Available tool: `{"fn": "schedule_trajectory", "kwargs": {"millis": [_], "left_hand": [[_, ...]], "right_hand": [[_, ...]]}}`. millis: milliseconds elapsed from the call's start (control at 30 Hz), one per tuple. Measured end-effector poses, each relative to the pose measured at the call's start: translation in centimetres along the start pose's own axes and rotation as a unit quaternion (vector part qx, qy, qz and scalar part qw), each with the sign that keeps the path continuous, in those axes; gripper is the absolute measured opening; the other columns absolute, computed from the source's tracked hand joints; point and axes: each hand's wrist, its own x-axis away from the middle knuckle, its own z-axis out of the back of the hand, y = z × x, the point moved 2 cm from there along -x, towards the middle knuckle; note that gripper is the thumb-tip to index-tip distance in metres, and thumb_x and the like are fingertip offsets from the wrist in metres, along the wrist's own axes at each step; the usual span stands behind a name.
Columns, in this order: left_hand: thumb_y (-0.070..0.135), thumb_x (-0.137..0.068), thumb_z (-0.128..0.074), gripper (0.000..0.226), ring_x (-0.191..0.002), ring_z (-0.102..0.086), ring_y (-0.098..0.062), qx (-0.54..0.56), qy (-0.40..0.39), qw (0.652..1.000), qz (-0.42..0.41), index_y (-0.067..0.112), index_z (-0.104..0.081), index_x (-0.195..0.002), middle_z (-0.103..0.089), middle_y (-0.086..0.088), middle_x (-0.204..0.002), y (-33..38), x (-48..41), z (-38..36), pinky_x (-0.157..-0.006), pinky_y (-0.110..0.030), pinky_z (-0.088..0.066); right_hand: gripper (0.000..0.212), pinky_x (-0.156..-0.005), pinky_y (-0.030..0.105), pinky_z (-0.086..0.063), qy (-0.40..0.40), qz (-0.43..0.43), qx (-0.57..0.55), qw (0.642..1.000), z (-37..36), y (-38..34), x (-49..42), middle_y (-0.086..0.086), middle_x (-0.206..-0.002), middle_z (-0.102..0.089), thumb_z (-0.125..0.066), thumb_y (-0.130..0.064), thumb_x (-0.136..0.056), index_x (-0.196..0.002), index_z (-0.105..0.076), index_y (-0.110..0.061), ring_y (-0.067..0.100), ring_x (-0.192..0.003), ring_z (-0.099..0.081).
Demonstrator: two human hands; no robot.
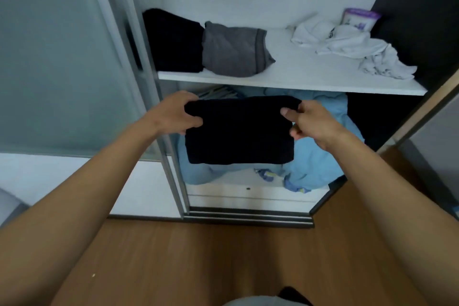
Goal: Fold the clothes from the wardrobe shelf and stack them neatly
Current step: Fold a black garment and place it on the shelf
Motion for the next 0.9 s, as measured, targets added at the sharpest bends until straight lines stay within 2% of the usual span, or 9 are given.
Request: {"fn": "schedule_trajectory", "kwargs": {"millis": [133, 267, 367, 467, 567, 633, 700, 800, 900], "left_hand": [[0.02, -0.074, -0.065, 0.028, -0.076, -0.074, -0.01, 0.157, 0.025, 0.987, 0.021, 0.039, -0.068, -0.095, -0.073, 0.002, -0.094, 1.2, -1.8, 2.0, -0.058, -0.029, -0.06], [0.003, -0.082, -0.064, 0.03, -0.084, -0.073, -0.011, 0.251, 0.086, 0.964, -0.013, 0.029, -0.07, -0.095, -0.071, -0.004, -0.101, 2.6, -5.3, 4.2, -0.064, -0.031, -0.061], [-0.007, -0.078, -0.067, 0.047, -0.09, -0.069, -0.004, 0.176, 0.19, 0.962, -0.085, 0.039, -0.066, -0.088, -0.069, 0.002, -0.1, 4.5, -8.9, 7.2, -0.077, -0.017, -0.055], [-0.017, -0.07, -0.053, 0.063, -0.113, -0.06, -0.006, 0.123, 0.284, 0.939, -0.147, 0.042, -0.06, -0.091, -0.065, 0.001, -0.119, 7.4, -12.7, 10.1, -0.093, -0.01, -0.042], [-0.016, -0.06, -0.039, 0.07, -0.126, -0.047, 0.006, 0.096, 0.311, 0.926, -0.193, 0.039, -0.057, -0.098, -0.054, 0.01, -0.13, 8.7, -16.3, 11.8, -0.104, -0.008, -0.032], [-0.017, -0.06, -0.035, 0.071, -0.128, -0.041, 0.011, 0.051, 0.299, 0.936, -0.178, 0.033, -0.058, -0.105, -0.046, 0.014, -0.136, 7.9, -19.0, 12.0, -0.107, -0.005, -0.026], [-0.02, -0.067, -0.037, 0.066, -0.127, -0.043, 0.002, 0.039, 0.263, 0.959, -0.096, 0.025, -0.062, -0.109, -0.046, 0.007, -0.142, 5.7, -21.6, 10.8, -0.103, -0.002, -0.028], [-0.005, -0.085, -0.048, 0.04, -0.121, -0.053, -0.01, 0.062, 0.162, 0.982, 0.082, 0.024, -0.069, -0.104, -0.059, -0.001, -0.134, 1.3, -24.6, 7.1, -0.089, -0.008, -0.036], [0.027, -0.091, -0.062, 0.012, -0.11, -0.058, -0.011, 0.051, 0.204, 0.969, 0.131, 0.027, -0.065, -0.102, -0.065, 0.007, -0.114, -1.0, -27.3, 5.3, -0.086, -0.019, -0.039]], "right_hand": [[0.014, -0.068, 0.035, -0.063, -0.032, -0.016, -0.152, 0.988, 0.5, -2.6, -2.1, 0.002, -0.115, -0.069, -0.047, -0.024, -0.105, -0.105, -0.059, -0.017, 0.031, -0.081, -0.076], [0.013, -0.089, 0.037, -0.057, 0.009, 0.057, -0.204, 0.977, 1.4, -5.4, -6.1, 0.002, -0.113, -0.069, -0.045, -0.021, -0.105, -0.099, -0.055, -0.015, 0.028, -0.091, -0.075], [0.018, -0.096, 0.033, -0.051, 0.028, 0.15, -0.257, 0.954, 2.4, -8.0, -10.4, 0.003, -0.102, -0.069, -0.044, -0.009, -0.103, -0.099, -0.062, -0.014, 0.023, -0.095, -0.07], [0.025, -0.095, 0.03, -0.047, 0.033, 0.242, -0.299, 0.923, 3.9, -11.2, -15.5, 0.008, -0.098, -0.067, -0.047, 0.003, -0.092, -0.097, -0.069, -0.009, 0.022, -0.096, -0.06], [0.035, -0.102, 0.032, -0.048, 0.028, 0.315, -0.296, 0.902, 5.4, -12.9, -20.5, 0.007, -0.109, -0.074, -0.055, 0.008, -0.083, -0.095, -0.078, -0.015, 0.023, -0.111, -0.066], [0.043, -0.103, 0.033, -0.049, 0.035, 0.34, -0.236, 0.91, 5.7, -12.3, -23.9, 0.007, -0.116, -0.073, -0.052, 0.017, -0.082, -0.091, -0.079, -0.015, 0.024, -0.117, -0.065], [0.052, -0.107, 0.032, -0.046, 0.009, 0.295, -0.139, 0.945, 5.0, -9.8, -27.6, 0.008, -0.122, -0.069, -0.043, 0.025, -0.08, -0.096, -0.076, -0.011, 0.023, -0.12, -0.063], [0.051, -0.099, 0.021, -0.046, -0.097, 0.116, -0.035, 0.988, 3.4, -4.6, -31.8, 0.005, -0.117, -0.071, -0.04, 0.02, -0.083, -0.093, -0.078, -0.012, 0.022, -0.119, -0.063], [0.028, -0.083, 0.028, -0.057, -0.051, 0.038, -0.108, 0.992, 3.1, -2.7, -35.0, 0.002, -0.098, -0.075, -0.056, -0.003, -0.088, -0.086, -0.079, -0.018, 0.024, -0.102, -0.068]]}}
